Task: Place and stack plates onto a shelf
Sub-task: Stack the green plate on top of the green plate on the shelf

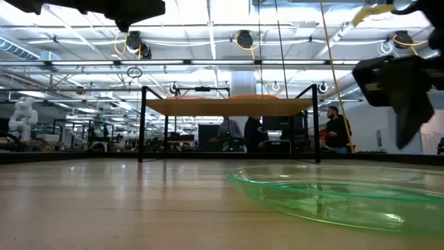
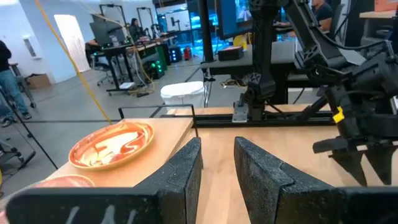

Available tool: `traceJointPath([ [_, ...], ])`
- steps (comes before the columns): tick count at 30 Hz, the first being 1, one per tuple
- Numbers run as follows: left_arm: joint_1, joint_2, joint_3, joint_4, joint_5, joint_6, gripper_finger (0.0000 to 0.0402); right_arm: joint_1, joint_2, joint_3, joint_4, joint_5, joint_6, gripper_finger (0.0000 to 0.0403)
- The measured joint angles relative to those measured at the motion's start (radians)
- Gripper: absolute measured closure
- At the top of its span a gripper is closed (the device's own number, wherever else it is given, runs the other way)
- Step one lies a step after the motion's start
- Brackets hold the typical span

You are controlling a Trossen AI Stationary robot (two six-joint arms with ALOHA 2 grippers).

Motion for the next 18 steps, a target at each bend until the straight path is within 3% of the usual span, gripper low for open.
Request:
traceJointPath([
  [10, 0.000, 0.000, 0.000, -0.006, 0.000, -0.009, 0.0298, 0.040, 0.082, 0.002, -0.005, 0.072, -0.023, 0.0167],
  [18, 0.000, 0.000, 0.000, -0.018, 0.000, -0.030, 0.0298, 0.052, 0.066, 0.001, -0.015, 0.091, -0.039, 0.0167],
])
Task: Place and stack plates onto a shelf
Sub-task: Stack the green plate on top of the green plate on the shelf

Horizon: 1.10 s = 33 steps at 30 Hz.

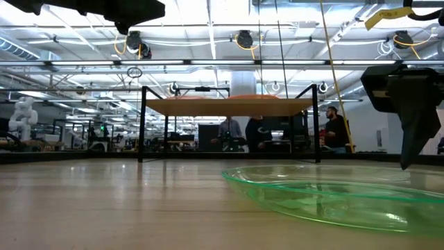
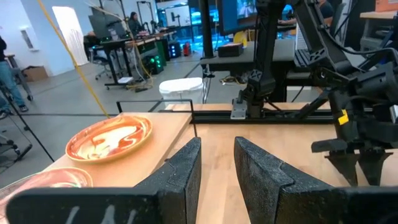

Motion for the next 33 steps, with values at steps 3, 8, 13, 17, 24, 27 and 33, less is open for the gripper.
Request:
traceJointPath([
  [3, 0.000, 0.000, 0.000, 0.000, 0.000, 0.000, 0.0298, 0.006, -0.011, -0.001, -0.003, 0.011, -0.025, 0.0167],
  [8, 0.000, 0.000, 0.000, 0.000, 0.000, 0.000, 0.0298, 0.006, -0.010, 0.025, 0.016, 0.037, -0.112, 0.0167],
  [13, 0.000, 0.000, 0.000, -0.001, 0.000, -0.010, 0.0298, 0.005, -0.005, 0.028, 0.012, 0.039, -0.168, 0.0167],
  [17, 0.000, 0.000, 0.000, -0.001, 0.000, -0.024, 0.0298, 0.003, 0.017, 0.028, -0.002, 0.039, -0.168, 0.0167],
  [24, 0.000, 0.000, 0.000, -0.002, 0.000, -0.030, 0.0298, 0.003, 0.060, 0.031, 0.031, 0.047, -0.177, 0.0167],
  [27, 0.000, 0.000, 0.000, -0.002, 0.000, -0.030, 0.0298, -0.001, 0.075, 0.030, 0.071, 0.061, -0.189, 0.0167],
  [33, 0.000, 0.000, 0.000, -0.011, 0.000, -0.030, 0.0298, -0.009, 0.091, 0.030, 0.097, 0.071, -0.196, 0.0180],
])
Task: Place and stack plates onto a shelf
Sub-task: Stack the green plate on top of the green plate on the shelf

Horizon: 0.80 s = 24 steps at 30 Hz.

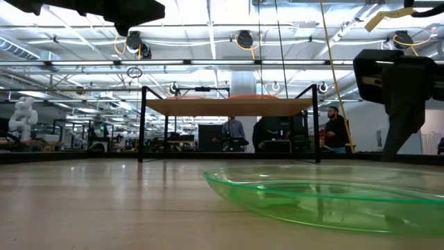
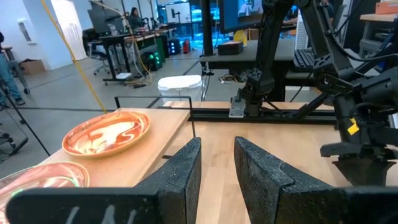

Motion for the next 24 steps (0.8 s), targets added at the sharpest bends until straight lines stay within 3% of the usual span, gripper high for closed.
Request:
traceJointPath([
  [19, 0.000, 0.000, 0.000, -0.008, 0.000, 0.000, 0.0298, -0.021, 0.007, -0.003, 0.046, 0.004, -0.028, 0.0389],
  [24, 0.000, 0.000, 0.000, -0.009, 0.000, 0.000, 0.0298, -0.023, 0.002, -0.005, 0.070, 0.076, -0.050, 0.0398],
])
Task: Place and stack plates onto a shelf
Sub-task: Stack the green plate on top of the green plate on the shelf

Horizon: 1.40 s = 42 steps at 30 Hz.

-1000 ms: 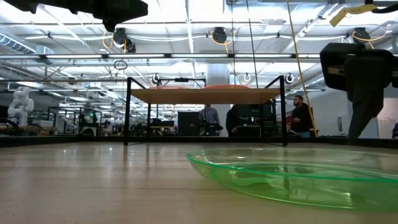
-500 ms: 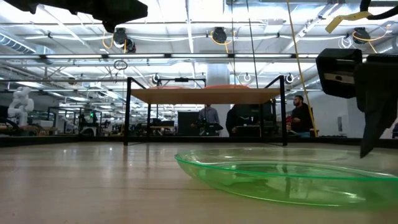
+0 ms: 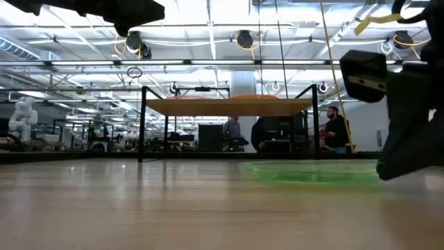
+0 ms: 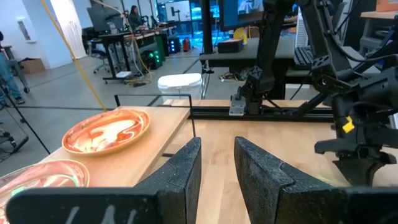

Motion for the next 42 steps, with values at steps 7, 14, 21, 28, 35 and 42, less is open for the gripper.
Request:
traceJointPath([
  [7, 0.000, 0.000, 0.000, -0.007, 0.000, 0.000, 0.0298, -0.001, -0.060, 0.000, 0.012, 0.080, -0.053, 0.0402],
  [14, 0.000, 0.000, 0.000, -0.009, 0.000, 0.003, 0.0298, -0.037, -0.169, 0.002, 0.013, 0.132, -0.091, 0.0403],
  [21, 0.000, 0.000, 0.000, -0.013, 0.000, 0.016, 0.0298, -0.105, -0.264, 0.002, 0.035, 0.132, -0.199, 0.0403],
  [28, 0.000, -0.063, 0.000, 0.020, -0.186, 0.146, 0.0298, -0.215, -0.326, 0.002, 0.075, 0.127, -0.358, 0.0403],
  [35, 0.036, -0.192, 0.000, 0.018, -0.237, 0.278, 0.0298, -0.393, -0.392, 0.002, 0.176, 0.046, -0.520, 0.0403],
  [42, 0.141, -0.240, 0.001, -0.097, -0.237, 0.253, 0.0298, -0.621, -0.426, 0.007, 0.279, -0.176, -0.557, 0.0403],
])
